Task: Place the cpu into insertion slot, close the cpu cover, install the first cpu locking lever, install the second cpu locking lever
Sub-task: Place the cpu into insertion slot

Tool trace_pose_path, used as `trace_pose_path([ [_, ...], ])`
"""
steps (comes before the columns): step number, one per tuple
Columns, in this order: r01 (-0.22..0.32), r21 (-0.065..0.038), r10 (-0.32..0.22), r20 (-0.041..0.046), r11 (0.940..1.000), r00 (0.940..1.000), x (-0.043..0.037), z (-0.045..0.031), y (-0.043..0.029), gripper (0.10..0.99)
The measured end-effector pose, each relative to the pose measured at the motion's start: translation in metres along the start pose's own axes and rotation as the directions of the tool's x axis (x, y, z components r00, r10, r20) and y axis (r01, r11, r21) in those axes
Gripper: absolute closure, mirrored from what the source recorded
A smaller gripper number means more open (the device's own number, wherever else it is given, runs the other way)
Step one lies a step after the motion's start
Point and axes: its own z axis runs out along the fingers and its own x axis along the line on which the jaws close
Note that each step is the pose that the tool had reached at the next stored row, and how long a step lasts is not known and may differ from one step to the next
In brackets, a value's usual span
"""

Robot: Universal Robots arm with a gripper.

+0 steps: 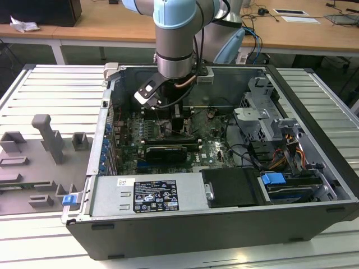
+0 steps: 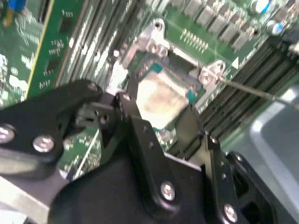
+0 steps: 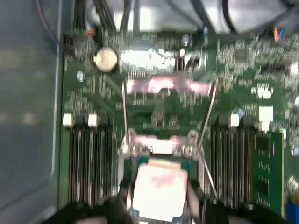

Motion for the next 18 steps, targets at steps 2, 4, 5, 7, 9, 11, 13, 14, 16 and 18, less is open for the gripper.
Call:
trace_pose_path([
  [2,0.005,0.000,-0.005,-0.0002,1.0000,1.0000,0.0000,0.0000,0.0000,0.514],
  [4,0.006,0.000,-0.006,0.0020,1.0000,1.0000,0.0000,0.0001,0.0001,0.514],
  [5,0.006,0.000,-0.006,0.0047,1.0000,1.0000,0.0000,0.0000,0.0001,0.514],
  [7,0.006,0.001,-0.006,0.0054,1.0000,1.0000,-0.0001,-0.0001,0.0000,0.525],
  [9,0.006,0.000,-0.006,0.0052,1.0000,1.0000,-0.0001,-0.0006,0.0001,0.557],
  [11,0.009,0.000,-0.009,0.0120,1.0000,0.9999,0.0000,-0.0019,0.0002,0.557],
  [13,0.030,0.001,-0.030,0.0187,0.9995,0.9994,-0.0001,-0.0021,0.0002,0.557],
  [14,0.046,0.001,-0.046,0.0210,0.9989,0.9987,-0.0001,-0.0022,-0.0002,0.557],
  [16,0.050,0.001,-0.050,0.0212,0.9987,0.9985,0.0000,-0.0022,-0.0013,0.557],
  [18,0.050,0.001,-0.050,0.0211,0.9987,0.9985,0.0000,-0.0022,-0.0021,0.557],
])
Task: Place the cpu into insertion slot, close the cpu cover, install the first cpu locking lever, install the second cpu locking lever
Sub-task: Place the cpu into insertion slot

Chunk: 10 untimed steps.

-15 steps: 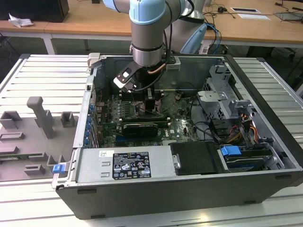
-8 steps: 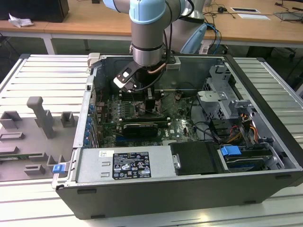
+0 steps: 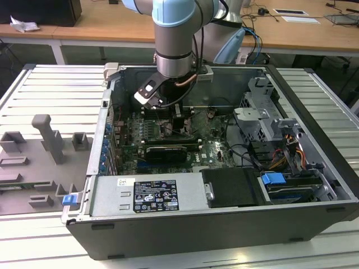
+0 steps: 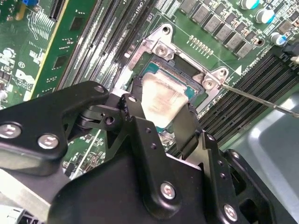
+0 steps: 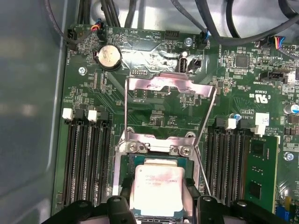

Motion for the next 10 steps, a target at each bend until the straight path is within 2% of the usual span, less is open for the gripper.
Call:
trace_pose_path([
  [7,0.000,0.000,0.000,0.0001,1.0000,1.0000,-0.0002,0.0001,0.0020,0.545],
  [8,0.000,0.000,0.000,0.0001,1.0000,1.0000,-0.0002,0.0001,0.0021,0.490],
  [9,0.000,0.000,0.000,0.0002,1.0000,1.0000,-0.0002,0.0001,0.0021,0.490],
  [10,0.000,0.000,0.000,0.0001,1.0000,1.0000,-0.0001,0.0004,0.0022,0.424],
])
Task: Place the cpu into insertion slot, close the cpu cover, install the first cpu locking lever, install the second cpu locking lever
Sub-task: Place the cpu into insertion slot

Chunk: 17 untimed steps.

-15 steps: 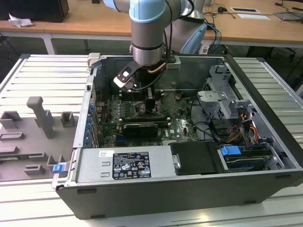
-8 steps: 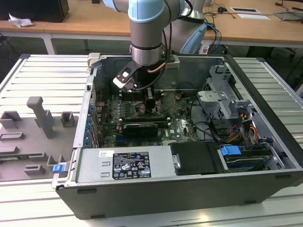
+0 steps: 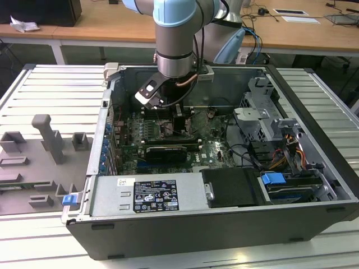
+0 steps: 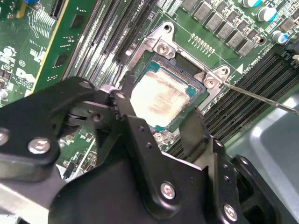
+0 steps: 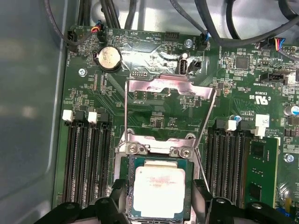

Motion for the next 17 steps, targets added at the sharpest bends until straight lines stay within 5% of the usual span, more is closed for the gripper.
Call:
trace_pose_path([
  [8,0.000,0.000,0.000,0.0001,1.0000,1.0000,0.0001,0.0036,-0.0002,0.424],
  [9,0.000,0.000,0.000,0.0001,1.0000,1.0000,0.0000,0.0036,-0.0002,0.435],
  [10,0.000,0.000,0.000,0.0009,1.0000,1.0000,0.0000,0.0024,0.0000,0.557],
  [17,-0.013,0.001,0.013,0.0071,0.9999,0.9999,0.0001,0.0017,-0.0016,0.557],
])
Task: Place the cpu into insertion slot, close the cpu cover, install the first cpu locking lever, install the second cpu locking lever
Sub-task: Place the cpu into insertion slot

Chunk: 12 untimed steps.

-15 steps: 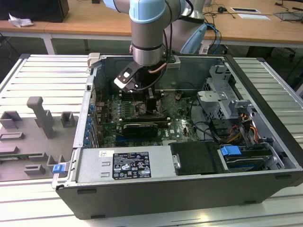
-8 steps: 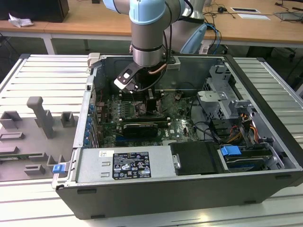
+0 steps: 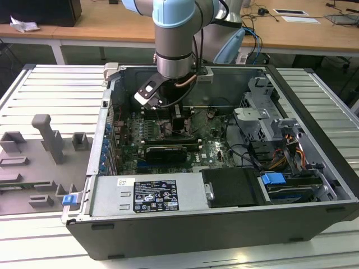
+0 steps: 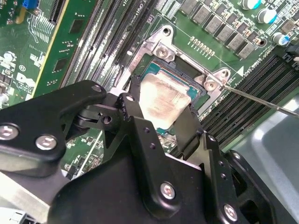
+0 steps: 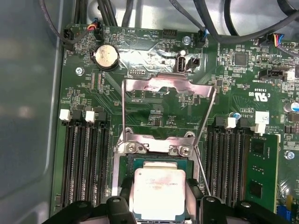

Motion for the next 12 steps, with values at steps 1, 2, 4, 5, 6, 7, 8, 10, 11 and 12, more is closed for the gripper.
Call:
trace_pose_path([
  [1,0.000,0.000,0.000,0.0014,1.0000,1.0000,-0.0001,-0.0001,0.0000,0.557],
  [2,-0.006,0.000,0.006,0.0019,1.0000,1.0000,0.0000,0.0000,0.0000,0.557],
  [4,-0.016,0.001,0.016,0.0025,0.9999,0.9999,0.0000,0.0003,0.0000,0.557],
  [5,-0.019,0.001,0.019,0.0027,0.9998,0.9998,0.0000,0.0003,-0.0001,0.557],
  [6,-0.019,0.001,0.019,0.0026,0.9998,0.9998,0.0000,0.0004,0.0000,0.557],
  [7,-0.019,0.001,0.019,0.0026,0.9998,0.9998,0.0000,0.0004,-0.0001,0.557],
  [8,-0.019,0.001,0.019,0.0026,0.9998,0.9998,0.0000,0.0004,0.0000,0.557],
  [10,-0.019,0.001,0.019,0.0012,0.9998,0.9998,0.0023,0.0006,0.0001,0.478],
  [11,-0.019,0.001,0.019,-0.0006,0.9998,0.9998,0.0029,0.0006,0.0002,0.478],
  [12,-0.019,0.001,0.019,-0.0033,0.9998,0.9998,0.0036,0.0007,0.0002,0.478],
])
